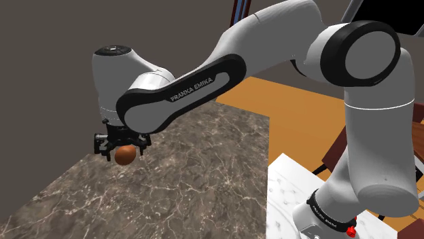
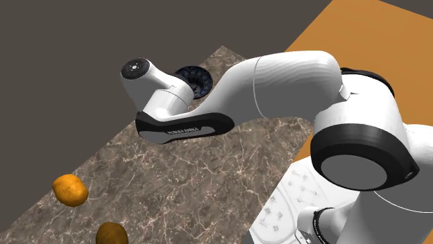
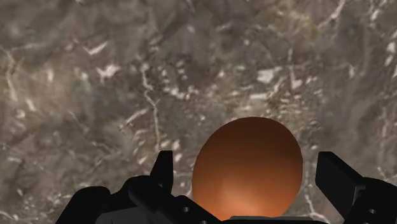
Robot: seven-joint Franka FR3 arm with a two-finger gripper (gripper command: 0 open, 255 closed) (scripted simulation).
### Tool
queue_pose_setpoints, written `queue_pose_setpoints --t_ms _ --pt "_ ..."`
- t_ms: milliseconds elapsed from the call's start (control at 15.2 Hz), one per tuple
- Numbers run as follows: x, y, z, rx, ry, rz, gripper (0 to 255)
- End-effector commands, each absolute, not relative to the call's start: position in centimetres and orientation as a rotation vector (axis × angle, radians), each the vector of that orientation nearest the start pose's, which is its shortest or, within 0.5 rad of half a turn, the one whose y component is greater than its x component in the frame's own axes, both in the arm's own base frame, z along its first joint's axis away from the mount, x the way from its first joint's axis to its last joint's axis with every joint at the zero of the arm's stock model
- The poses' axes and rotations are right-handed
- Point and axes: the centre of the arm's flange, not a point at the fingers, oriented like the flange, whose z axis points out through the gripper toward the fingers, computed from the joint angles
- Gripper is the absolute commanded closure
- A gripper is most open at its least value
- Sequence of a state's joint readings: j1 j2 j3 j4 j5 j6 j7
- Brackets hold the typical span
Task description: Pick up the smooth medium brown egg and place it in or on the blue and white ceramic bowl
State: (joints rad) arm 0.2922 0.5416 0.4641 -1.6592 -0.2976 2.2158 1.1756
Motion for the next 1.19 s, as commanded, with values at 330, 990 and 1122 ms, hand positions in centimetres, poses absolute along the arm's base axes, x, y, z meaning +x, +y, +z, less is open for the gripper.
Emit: queue_pose_setpoints --t_ms 330,990,1122 --pt "53.0 43.3 32.8 -3.043 0.484 -0.089 255" --pt "53.0 43.3 33.3 -3.043 0.484 -0.089 255" --pt "53.0 43.3 34.3 -3.043 0.484 -0.089 255"
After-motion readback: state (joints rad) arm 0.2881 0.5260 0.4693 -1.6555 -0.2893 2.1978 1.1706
